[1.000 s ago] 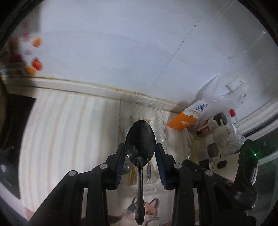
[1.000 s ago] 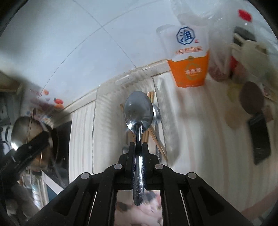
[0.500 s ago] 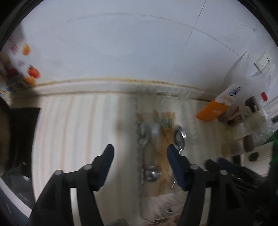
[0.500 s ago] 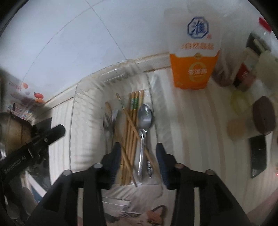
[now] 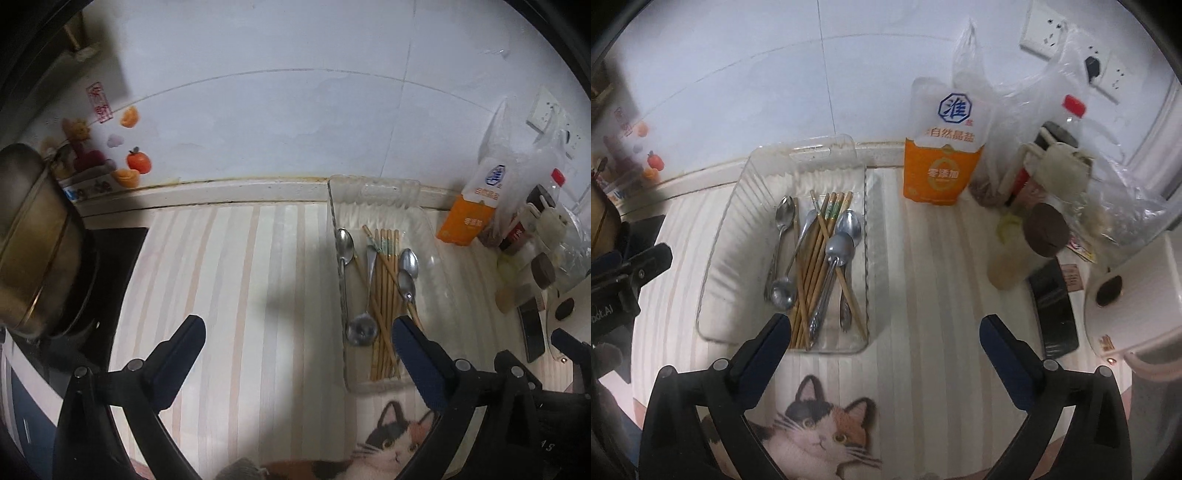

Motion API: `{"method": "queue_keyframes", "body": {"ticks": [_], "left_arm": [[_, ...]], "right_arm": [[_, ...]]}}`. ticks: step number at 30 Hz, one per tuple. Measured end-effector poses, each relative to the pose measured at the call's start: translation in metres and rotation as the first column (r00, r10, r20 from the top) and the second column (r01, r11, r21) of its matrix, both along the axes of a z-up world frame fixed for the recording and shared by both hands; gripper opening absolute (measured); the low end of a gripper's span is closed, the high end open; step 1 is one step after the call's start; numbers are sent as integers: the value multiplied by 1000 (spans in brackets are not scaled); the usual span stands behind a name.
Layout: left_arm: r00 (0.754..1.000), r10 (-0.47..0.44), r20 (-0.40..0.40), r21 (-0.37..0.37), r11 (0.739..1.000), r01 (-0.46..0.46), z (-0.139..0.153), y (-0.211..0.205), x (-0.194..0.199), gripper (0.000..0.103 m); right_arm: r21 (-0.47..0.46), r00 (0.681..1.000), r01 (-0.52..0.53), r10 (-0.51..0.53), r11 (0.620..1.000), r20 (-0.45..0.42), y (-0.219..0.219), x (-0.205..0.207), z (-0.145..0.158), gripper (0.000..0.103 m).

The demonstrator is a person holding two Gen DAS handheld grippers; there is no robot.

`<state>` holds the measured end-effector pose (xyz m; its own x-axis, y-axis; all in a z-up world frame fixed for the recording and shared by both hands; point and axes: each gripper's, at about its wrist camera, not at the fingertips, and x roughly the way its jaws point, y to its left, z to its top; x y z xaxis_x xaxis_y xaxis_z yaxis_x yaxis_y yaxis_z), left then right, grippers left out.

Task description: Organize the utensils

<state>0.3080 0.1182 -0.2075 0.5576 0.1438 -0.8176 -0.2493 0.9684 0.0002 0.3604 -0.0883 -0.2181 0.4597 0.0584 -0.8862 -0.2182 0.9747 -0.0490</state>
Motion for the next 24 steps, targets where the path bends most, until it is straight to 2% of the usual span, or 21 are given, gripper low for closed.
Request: {"method": "queue_keyframes", "body": {"ticks": [5, 13, 19, 24], "left_arm": [[999, 28, 40, 17, 999, -29, 23, -12, -41, 103], [992, 36, 120, 43, 998, -42, 80, -39, -120, 103], [983, 24, 181, 39, 999, -31, 121, -53, -171, 103], [981, -1, 195, -12, 1000, 3, 147, -56, -201, 103]], "right_arm": [[23, 998, -26, 25, 999, 55, -13, -33, 32, 103], [90, 988, -66, 52, 994, 143, -40, -100, 97, 103], [137, 976, -106, 77, 985, 203, -60, -152, 150, 103], [174, 968, -125, 81, 977, 239, -76, -183, 185, 103]]}}
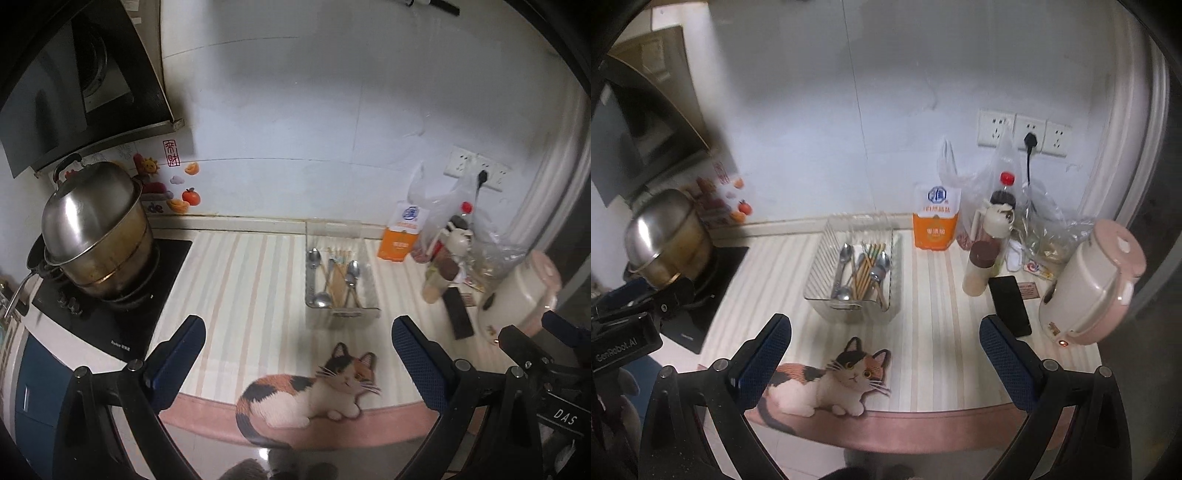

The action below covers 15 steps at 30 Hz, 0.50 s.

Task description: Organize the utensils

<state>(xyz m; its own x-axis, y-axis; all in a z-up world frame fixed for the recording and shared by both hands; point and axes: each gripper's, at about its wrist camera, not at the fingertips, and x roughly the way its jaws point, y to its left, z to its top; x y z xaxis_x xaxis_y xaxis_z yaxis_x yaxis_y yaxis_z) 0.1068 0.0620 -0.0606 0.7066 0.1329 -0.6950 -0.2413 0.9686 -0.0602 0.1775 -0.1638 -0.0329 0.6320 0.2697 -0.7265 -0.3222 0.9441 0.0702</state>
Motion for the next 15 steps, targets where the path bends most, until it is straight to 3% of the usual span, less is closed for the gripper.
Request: {"method": "queue_keyframes", "body": {"ticks": [7, 15], "left_arm": [[998, -69, 10, -65, 996, 69, 18, 0, -26, 103], [996, -90, 28, -91, 992, 92, 32, 7, -47, 103]], "right_arm": [[37, 999, -47, 46, 998, 17, -1, -28, 34, 103], [58, 997, -83, 82, 995, 14, 8, -47, 51, 103]]}}
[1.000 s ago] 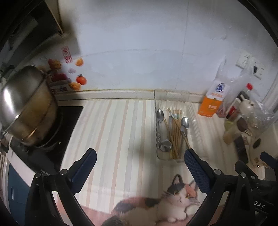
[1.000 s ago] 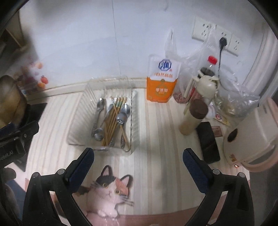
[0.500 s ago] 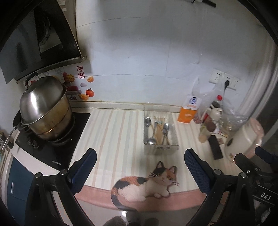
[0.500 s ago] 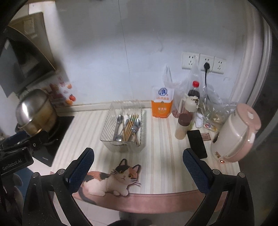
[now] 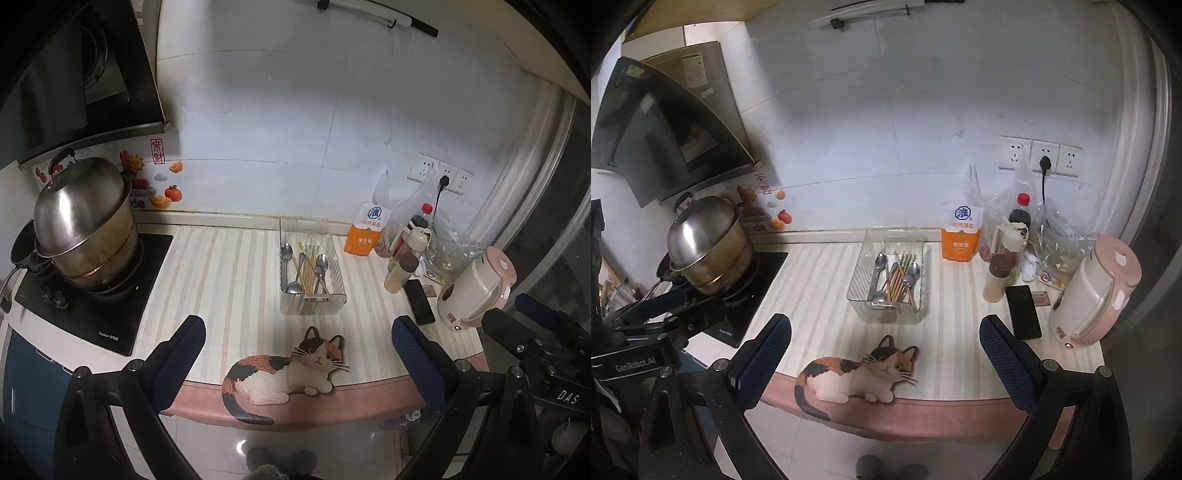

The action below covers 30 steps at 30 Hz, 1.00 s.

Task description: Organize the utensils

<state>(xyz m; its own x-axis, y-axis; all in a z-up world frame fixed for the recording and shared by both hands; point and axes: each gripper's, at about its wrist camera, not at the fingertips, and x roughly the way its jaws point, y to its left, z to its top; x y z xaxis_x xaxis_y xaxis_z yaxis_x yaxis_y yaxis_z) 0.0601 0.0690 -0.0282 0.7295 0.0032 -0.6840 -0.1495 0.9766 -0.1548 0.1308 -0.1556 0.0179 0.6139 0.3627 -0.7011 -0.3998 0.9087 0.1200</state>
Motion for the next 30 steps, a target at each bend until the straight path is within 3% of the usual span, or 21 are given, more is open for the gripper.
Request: {"method": "queue_keyframes", "body": {"ticks": [13, 30], "left_arm": [[999, 11, 37, 25, 1000, -12, 11, 1, -9, 103], [1000, 19, 13, 8, 1000, -19, 4, -3, -3, 103]], "right_arm": [[8, 1000, -16, 16, 1000, 19, 7, -5, 9, 103], [-17, 1000, -7, 7, 1000, 14, 2, -1, 7, 103]]}}
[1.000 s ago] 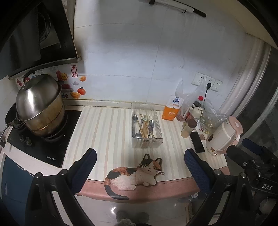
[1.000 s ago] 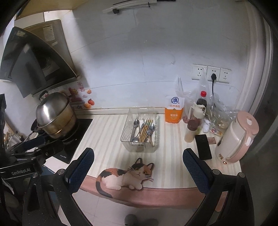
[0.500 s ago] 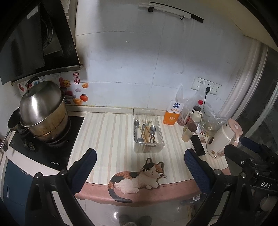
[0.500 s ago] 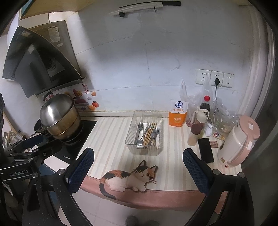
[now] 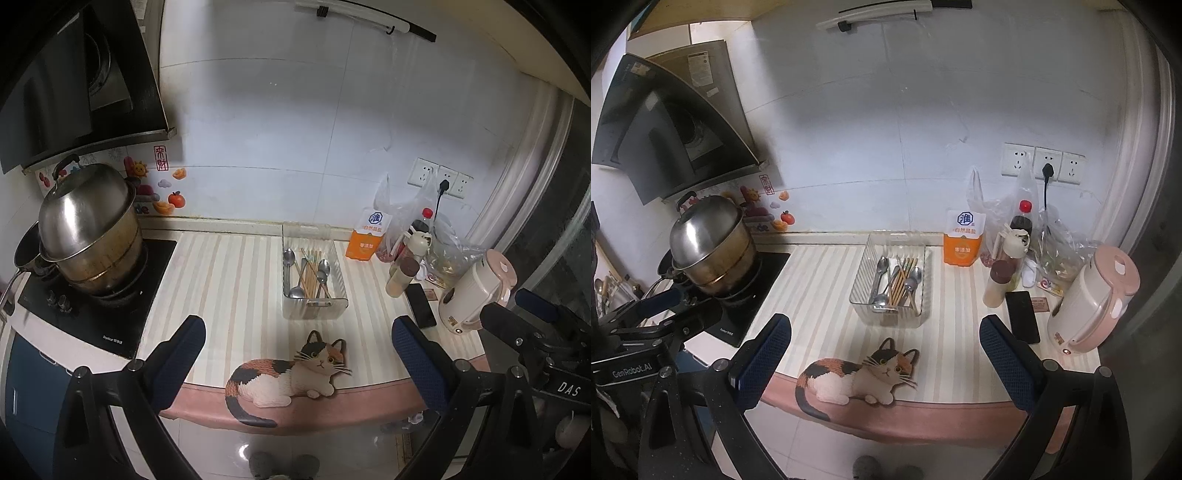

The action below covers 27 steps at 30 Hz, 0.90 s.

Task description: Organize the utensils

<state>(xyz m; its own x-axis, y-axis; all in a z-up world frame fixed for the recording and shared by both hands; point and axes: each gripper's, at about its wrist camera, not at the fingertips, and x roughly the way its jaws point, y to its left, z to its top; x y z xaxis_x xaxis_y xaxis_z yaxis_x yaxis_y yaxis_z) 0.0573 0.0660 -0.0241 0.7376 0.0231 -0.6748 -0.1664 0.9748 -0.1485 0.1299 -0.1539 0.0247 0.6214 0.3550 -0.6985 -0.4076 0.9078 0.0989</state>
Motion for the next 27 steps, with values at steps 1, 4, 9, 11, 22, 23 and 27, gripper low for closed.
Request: {"method": "queue_keyframes", "body": {"ticks": [1, 4, 9, 11, 22, 23, 27], "left_arm": [[1000, -1, 0, 0, 1000, 1, 0, 0, 0, 103], [1000, -2, -1, -2, 1000, 2, 0, 0, 0, 103], [1000, -3, -2, -2, 1000, 3, 0, -1, 1, 103], [1000, -5, -4, -3, 1000, 5, 0, -1, 1, 103], [1000, -18, -9, -5, 1000, 18, -1, -2, 2, 103], [1000, -18, -9, -5, 1000, 18, -2, -3, 2, 103], [1000, -17, -9, -4, 1000, 17, -2, -5, 1, 103]], "right_arm": [[-1, 1000, 0, 0, 1000, -1, 0, 0, 0, 103], [-2, 1000, 2, -2, 1000, 0, 0, 1, -1, 103], [0, 1000, 0, 0, 1000, -8, -2, 2, -2, 103], [-1, 1000, 1, -1, 1000, -10, -2, 2, -2, 103], [-3, 1000, 6, -6, 1000, -23, -4, 4, -5, 103], [-4, 1000, 6, -6, 1000, -22, -4, 4, -5, 103], [-4, 1000, 4, -4, 1000, -22, -4, 4, -5, 103]]}}
